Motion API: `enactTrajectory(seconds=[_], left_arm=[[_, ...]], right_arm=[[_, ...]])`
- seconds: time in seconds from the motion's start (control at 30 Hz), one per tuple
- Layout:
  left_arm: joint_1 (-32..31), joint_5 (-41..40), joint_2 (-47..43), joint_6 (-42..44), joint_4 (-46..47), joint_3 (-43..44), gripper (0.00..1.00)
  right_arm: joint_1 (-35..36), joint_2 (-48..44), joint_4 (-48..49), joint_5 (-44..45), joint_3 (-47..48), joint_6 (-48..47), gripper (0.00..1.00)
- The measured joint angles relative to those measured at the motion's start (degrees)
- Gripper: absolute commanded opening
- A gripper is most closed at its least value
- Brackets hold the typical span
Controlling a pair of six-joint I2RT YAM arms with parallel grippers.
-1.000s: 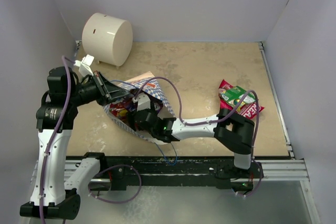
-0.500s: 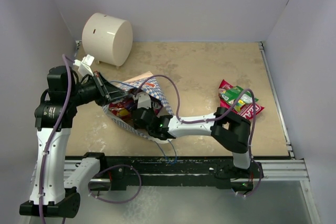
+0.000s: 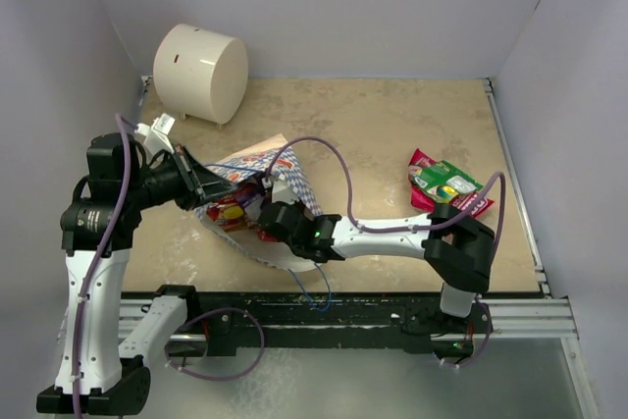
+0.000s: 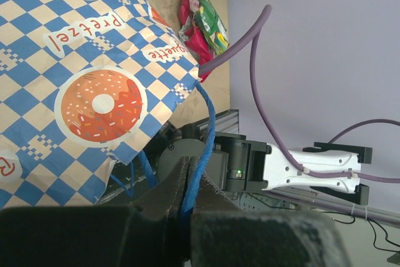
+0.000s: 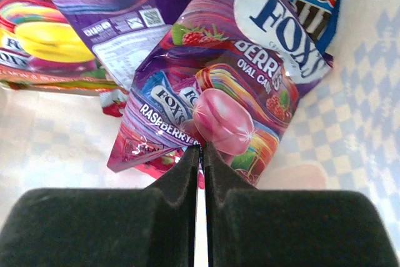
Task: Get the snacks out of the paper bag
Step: Take out the snack from the paper bag.
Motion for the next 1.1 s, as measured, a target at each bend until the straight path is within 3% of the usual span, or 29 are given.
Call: enactTrajectory(seconds=[0.13,0.2,0.33,0.57,0.93,1.1], left_arm=[[0.0,0.3,-0.3,0.3,-1.1,-0.3,0.00],[0.0,0.6,-0.8,0.1,-1.4,-1.0,0.00],[0.0,0.5,-2.3,-1.2,-1.3,-2.7,0.00],[0.0,-0.5,-3.1,-4.1,0.0,-3.4,0.00],[0.0,-2.2,-2.9,-4.3,-0.6,-3.3,0.00],[0.0,-2.4,-2.2,-3.9,-0.8,-3.2,0.00]], right_arm=[[0.0,-3.3,0.1,0.3,-4.2,-1.7,0.12],[0.0,-4.8,0.6,0.2,-6.3,-3.1,0.22],[-0.1,-5.2,2.6,-0.9,-8.0,-6.8,0.53],[-0.2,-5.1,5.9,-3.9,-7.7,-15.3,0.82],[3.2,0.0,10.8,-5.3,-0.7,-24.2,1.00],[3.1,6.0,10.4,-4.2,2.8,-24.3,1.00]])
